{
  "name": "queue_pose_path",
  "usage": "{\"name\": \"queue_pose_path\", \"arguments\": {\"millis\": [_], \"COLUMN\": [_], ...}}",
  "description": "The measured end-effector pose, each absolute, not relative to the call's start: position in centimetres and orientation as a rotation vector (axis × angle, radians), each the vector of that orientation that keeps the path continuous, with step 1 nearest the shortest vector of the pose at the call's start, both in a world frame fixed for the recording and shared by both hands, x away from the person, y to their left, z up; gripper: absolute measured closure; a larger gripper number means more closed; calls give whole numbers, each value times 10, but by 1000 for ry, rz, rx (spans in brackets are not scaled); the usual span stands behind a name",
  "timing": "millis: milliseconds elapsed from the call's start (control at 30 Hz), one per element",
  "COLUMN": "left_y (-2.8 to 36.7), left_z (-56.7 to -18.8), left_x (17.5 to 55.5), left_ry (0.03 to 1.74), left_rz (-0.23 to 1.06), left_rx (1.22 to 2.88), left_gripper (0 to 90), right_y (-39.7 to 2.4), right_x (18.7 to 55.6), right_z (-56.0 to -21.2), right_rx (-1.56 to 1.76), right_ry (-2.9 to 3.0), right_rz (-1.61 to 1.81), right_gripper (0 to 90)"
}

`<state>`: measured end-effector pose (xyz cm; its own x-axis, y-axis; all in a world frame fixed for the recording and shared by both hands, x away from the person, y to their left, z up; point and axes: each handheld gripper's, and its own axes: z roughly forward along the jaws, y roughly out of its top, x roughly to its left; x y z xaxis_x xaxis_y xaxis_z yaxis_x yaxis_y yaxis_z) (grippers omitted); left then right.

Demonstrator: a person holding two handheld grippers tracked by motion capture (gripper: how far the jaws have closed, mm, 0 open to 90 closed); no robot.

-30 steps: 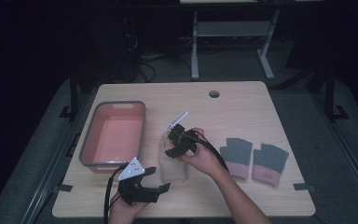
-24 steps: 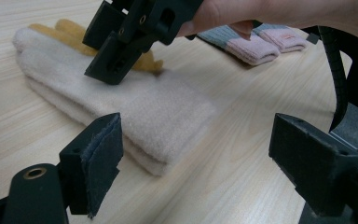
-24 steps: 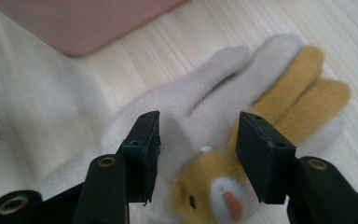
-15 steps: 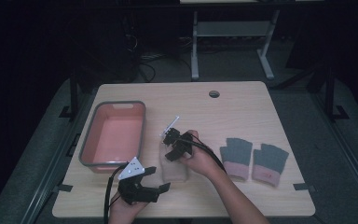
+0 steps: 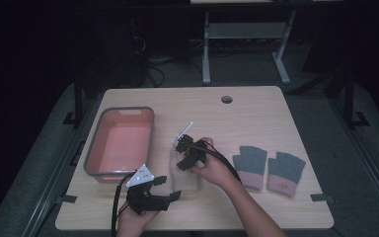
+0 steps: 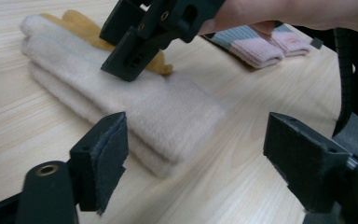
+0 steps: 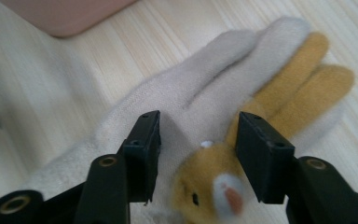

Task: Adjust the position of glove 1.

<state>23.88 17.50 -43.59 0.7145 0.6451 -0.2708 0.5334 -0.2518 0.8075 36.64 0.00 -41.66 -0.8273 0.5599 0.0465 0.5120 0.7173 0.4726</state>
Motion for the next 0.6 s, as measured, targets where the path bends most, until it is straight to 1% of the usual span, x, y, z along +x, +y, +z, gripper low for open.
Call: {"name": "queue_pose_path", "arguments": {"millis": [100,233,367,400,467,500,600], "left_y": [168,166,164,163,160,158,152], "left_z": [-436,-439,-442,-442,-444,-446,-450], "left_x": [242,246,255,257,262,264,269], "left_ry": [947,1016,1089,1096,1118,1127,1144], "left_rz": [151,161,147,153,130,123,104], "left_rx": [1941,1951,1917,1930,1945,1949,1990], "left_gripper": [233,233,246,246,262,286,307], "right_y": [-3,-25,-37,-40,-45,-50,-55], "right_x": [366,365,367,368,367,366,365], "right_z": [-414,-401,-402,-403,-404,-405,-405], "right_rx": [896,1002,1064,1082,1098,1109,1135], "right_ry": [2811,2766,2749,2753,2752,2748,2739], "right_rz": [744,873,899,922,927,930,948], "right_gripper": [471,463,460,459,459,459,461]}}
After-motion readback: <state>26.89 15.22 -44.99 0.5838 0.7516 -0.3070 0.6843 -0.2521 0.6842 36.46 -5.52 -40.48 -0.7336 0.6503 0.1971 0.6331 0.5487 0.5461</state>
